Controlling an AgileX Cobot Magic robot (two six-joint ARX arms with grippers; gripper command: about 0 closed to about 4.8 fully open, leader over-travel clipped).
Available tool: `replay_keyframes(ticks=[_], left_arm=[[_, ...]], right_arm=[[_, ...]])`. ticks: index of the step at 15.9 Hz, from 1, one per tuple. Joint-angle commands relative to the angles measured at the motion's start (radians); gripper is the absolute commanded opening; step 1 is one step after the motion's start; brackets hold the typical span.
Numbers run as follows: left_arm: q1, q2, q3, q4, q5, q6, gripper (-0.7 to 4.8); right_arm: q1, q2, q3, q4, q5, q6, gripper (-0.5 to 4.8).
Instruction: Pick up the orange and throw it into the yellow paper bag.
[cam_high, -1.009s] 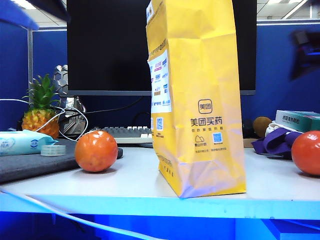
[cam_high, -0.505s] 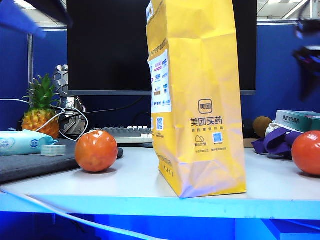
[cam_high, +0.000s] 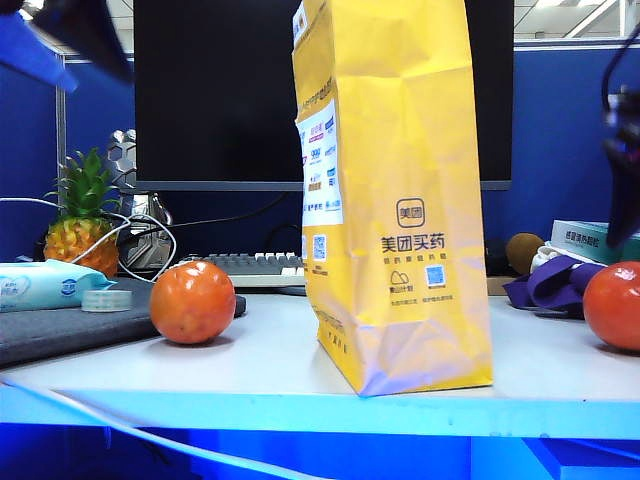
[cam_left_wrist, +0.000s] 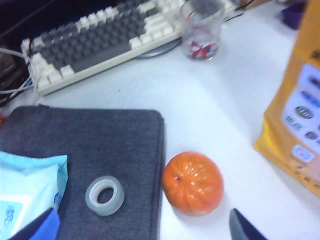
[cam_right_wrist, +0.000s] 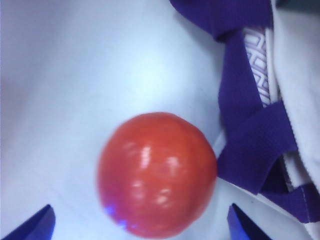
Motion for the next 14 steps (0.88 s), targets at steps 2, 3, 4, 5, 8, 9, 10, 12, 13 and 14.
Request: replay_keyframes(ticks=[2,3,4,5,8,9,10,12,13,14], left_arm=[[0.000,0.004,0.005,0.024,-0.035,0.000,4.79],[0.000,0.005,0.005,0.028,-0.036,0.000,4.79],[0.000,0.006,0.005,0.029,-0.035,0.001,4.79],[0.000,0.008,0.005,0.028,-0.035,0.000,4.79],[0.000,0.008,0.005,0.031,-0.035,0.000,4.79],[0.000,0.008,0.005,0.031,-0.035,0.000,4.79],[0.000,0.009,0.005,0.033,-0.035,0.001,4.79],[0.000,0.010,0.005,0.057,0.015,0.005,4.79],[0.000,0.009,0.005,0.082,0.079,0.006,4.79],[0.000,0.009,0.005,0.099,0.123,0.006,4.79]], right_arm=[[0.000,0.066,0.002,0.045,0.012,-0.030,4.79],[0.000,0.087,0.002,0.058,0.013,-0.030,4.79],[0.000,0.103,0.002,0.066,0.012,-0.030,4.79],[0.000,0.119,0.002,0.072,0.013,-0.030,4.79],[0.000,0.162,0.002,0.100,0.012,-0.029,4.73],[0.000,0.167,0.002,0.101,0.012,-0.029,2.70],[0.000,0.168,0.002,0.104,0.012,-0.038,1.53],[0.000,0.167,0.011,0.143,-0.017,-0.044,1.37],[0.000,0.167,0.035,0.141,-0.047,-0.044,0.83],[0.000,0.166,0.066,0.132,-0.068,-0.044,0.65]])
